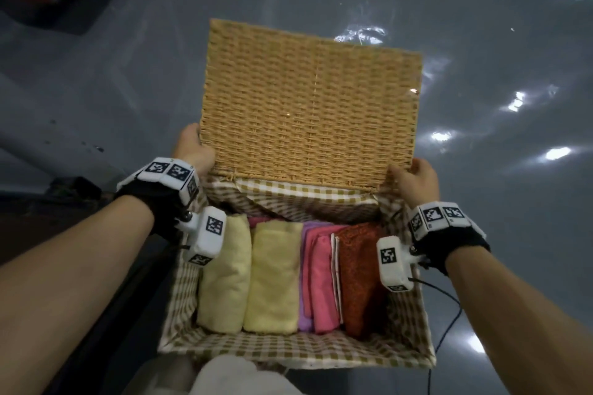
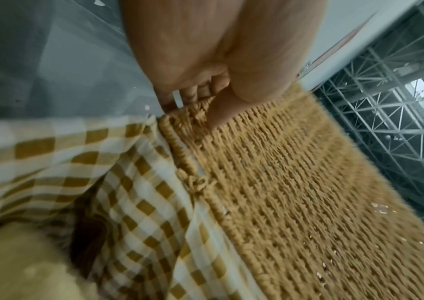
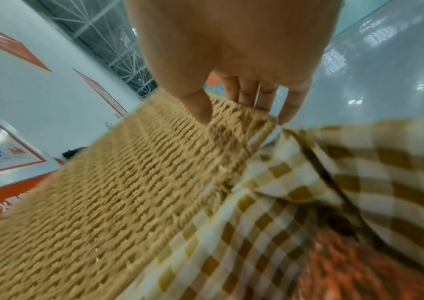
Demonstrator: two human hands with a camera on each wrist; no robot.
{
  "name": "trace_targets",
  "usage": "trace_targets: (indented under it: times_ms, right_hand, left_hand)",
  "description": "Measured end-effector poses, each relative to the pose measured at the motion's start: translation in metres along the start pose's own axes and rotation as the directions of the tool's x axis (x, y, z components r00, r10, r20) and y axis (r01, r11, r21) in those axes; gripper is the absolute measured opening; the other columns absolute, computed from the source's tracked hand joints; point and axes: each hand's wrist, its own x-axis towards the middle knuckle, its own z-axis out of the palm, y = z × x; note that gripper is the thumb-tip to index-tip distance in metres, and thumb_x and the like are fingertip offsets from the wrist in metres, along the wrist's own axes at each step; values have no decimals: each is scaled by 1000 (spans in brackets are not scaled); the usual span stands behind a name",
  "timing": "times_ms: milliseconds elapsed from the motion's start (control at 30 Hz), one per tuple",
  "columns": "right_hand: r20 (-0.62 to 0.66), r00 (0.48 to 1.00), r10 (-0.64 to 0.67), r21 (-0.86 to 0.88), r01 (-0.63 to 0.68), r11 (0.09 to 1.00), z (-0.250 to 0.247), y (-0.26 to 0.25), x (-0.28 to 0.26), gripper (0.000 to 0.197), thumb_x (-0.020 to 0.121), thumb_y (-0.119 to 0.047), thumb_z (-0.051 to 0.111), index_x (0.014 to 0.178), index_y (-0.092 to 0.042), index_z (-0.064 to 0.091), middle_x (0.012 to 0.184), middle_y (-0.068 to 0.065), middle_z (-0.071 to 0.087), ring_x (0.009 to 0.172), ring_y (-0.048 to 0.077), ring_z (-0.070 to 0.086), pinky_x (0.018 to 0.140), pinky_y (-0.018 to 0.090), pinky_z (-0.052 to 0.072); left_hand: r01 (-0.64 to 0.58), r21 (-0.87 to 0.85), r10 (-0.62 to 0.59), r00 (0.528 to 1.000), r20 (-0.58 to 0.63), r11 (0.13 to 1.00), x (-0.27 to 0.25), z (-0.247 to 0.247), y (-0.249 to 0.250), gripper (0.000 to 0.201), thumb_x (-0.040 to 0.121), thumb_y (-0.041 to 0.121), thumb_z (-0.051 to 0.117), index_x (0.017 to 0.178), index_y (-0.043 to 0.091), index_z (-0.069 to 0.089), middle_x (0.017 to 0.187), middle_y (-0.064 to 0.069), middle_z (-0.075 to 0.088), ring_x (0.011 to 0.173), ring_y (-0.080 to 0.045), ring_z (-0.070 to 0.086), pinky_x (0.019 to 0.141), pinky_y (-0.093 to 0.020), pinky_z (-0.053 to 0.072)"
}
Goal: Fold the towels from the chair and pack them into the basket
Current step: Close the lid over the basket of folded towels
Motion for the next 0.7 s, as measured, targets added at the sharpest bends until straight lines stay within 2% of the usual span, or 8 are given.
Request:
trace_targets:
  times_ms: [100,200,233,300,367,433,567,700]
  right_hand:
    - [-11,998,-66,38,66,997,-18,-16,-8,41,97,-45,40,108,-9,57,107,12,64,100,28,58,82,34,43]
    - [-19,997,-74,149,76,986,-40,-30,-23,65,97,-60,20,136,-14,47,130,5,50,119,23,46,106,48,37]
    - [-22,999,-37,247,42,968,-47,-34,-31,69,95,-62,18,140,-15,43,123,2,50,111,19,50,103,49,41]
    - [26,999,34,507,-43,861,-60,-39,-47,70,94,-65,20,133,-15,49,94,2,56,78,16,57,75,37,53]
    - [135,990,40,691,-123,713,-75,-41,-67,68,92,-69,19,114,-15,54,76,5,54,63,20,54,61,30,45]
    - [223,975,-19,751,-159,641,-89,-34,-86,72,88,-74,16,101,-15,56,75,7,56,61,22,55,61,30,45]
    - [320,946,-60,719,-201,666,-107,-5,-117,65,91,-68,26,96,-16,64,82,6,65,69,22,63,70,34,49]
    - [413,907,-86,690,-249,679,-118,35,-137,35,93,-30,45,119,-14,61,94,2,65,82,17,62,76,32,44]
  left_hand:
    - [-48,-210,38,998,-55,976,-11,-14,17,51,94,6,46,143,7,32,143,-14,40,129,-31,40,104,-38,35]
    - [-96,-357,54,990,-127,929,-31,-32,26,42,96,14,40,137,10,42,126,-16,50,111,-28,51,90,-33,44]
    - [-88,-435,37,991,-125,896,-39,-38,24,35,96,18,40,128,11,51,112,-14,54,97,-26,55,82,-34,46]
    - [-3,-626,-11,1000,-20,780,-61,-51,17,23,98,31,38,99,18,57,87,-6,51,72,-18,55,67,-33,44]
    - [80,-767,8,994,111,637,-83,-64,8,34,98,45,32,84,21,51,81,-5,50,69,-21,56,62,-31,42]
    - [83,-791,93,981,173,606,-103,-76,-1,48,96,53,25,84,17,55,86,-7,56,77,-24,60,66,-31,44]
    - [113,-792,146,958,247,600,-137,-84,-22,37,96,42,34,91,15,59,93,-8,61,89,-28,62,75,-35,48]
    - [112,-765,168,946,278,634,-167,-82,-49,18,93,10,46,107,10,57,98,-3,63,83,-13,64,68,-22,55]
